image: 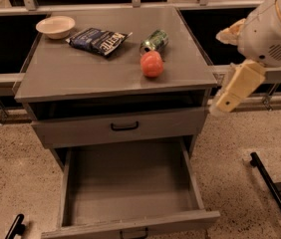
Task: Place apple into middle drawer
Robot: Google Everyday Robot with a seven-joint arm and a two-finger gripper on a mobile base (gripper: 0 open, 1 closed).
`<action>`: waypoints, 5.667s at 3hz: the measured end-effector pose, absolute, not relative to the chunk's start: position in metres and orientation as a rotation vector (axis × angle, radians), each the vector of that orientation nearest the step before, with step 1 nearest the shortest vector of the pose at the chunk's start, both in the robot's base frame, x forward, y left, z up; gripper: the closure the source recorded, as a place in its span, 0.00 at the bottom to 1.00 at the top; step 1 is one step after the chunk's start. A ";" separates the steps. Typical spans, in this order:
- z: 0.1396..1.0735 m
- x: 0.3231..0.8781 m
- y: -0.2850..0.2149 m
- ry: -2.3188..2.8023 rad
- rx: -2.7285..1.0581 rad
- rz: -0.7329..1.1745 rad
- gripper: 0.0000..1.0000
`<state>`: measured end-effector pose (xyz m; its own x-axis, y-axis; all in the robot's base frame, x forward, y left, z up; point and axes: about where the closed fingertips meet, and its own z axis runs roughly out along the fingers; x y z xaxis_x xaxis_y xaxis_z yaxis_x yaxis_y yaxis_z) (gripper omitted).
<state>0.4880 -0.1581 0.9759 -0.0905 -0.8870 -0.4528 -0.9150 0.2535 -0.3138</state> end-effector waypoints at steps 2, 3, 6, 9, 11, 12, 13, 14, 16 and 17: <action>0.960 0.553 -0.094 1.821 -1.475 0.201 0.00; 0.952 0.582 -0.073 1.790 -1.407 0.259 0.00; 0.932 0.629 -0.046 1.712 -1.320 0.333 0.00; 0.874 0.696 -0.056 1.750 -1.081 0.398 0.00; 0.870 0.698 -0.054 1.758 -1.084 0.411 0.00; 0.866 0.707 -0.049 1.742 -1.047 0.446 0.26; 0.864 0.714 -0.037 1.712 -1.028 0.488 0.50; 0.856 0.708 -0.031 1.700 -1.037 0.544 0.73; 0.888 0.647 -0.022 1.554 -1.149 0.698 1.00; 0.885 0.637 -0.012 1.524 -1.214 0.710 1.00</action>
Offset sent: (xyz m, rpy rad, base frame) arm 0.1064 0.0932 -0.0275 0.3408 -0.1270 -0.0073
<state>0.6373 -0.0120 0.8847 0.0256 -0.3377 -0.9409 -0.9374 0.3188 -0.1399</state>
